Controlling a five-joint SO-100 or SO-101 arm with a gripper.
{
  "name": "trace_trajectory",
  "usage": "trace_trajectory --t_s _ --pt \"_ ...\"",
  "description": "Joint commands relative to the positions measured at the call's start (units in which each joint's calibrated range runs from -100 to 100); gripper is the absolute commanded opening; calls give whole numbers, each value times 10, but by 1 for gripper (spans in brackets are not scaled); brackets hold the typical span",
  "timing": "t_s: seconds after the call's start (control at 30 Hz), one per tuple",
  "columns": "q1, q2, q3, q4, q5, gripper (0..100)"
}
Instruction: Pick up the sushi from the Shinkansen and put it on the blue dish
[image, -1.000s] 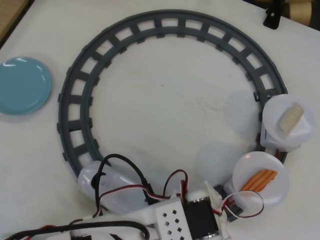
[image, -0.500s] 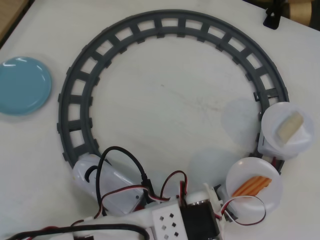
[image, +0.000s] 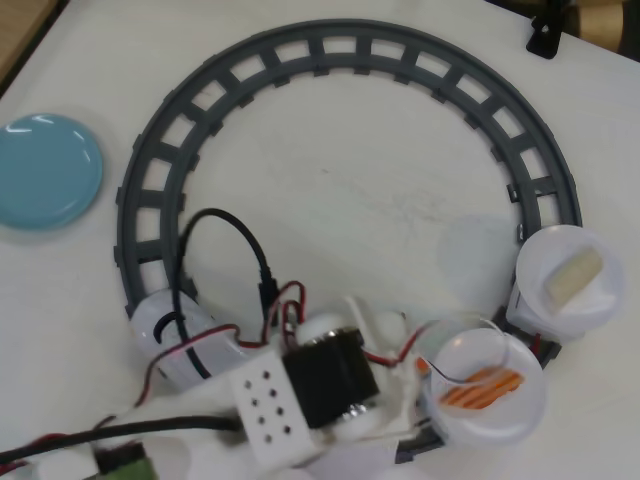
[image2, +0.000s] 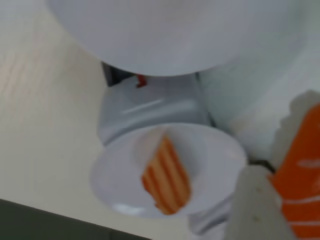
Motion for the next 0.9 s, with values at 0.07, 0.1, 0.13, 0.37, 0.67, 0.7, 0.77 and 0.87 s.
trace_trajectory --t_s 0.07,0.1,0.13,0.37,0.67,0.7,0.77,0.87 --pt "-83 -177 155 11 -19 6" --pt "-103 -196 180 11 -24 6" --pt "-122 -213 202 10 -30 6" --pt "-260 -247 268 9 -85 6" --pt "-443 -247 271 9 -161 6" --pt "-462 -246 271 9 -169 6" --pt "-493 -244 272 9 -181 6" --pt "-529 -222 271 0 -198 6"
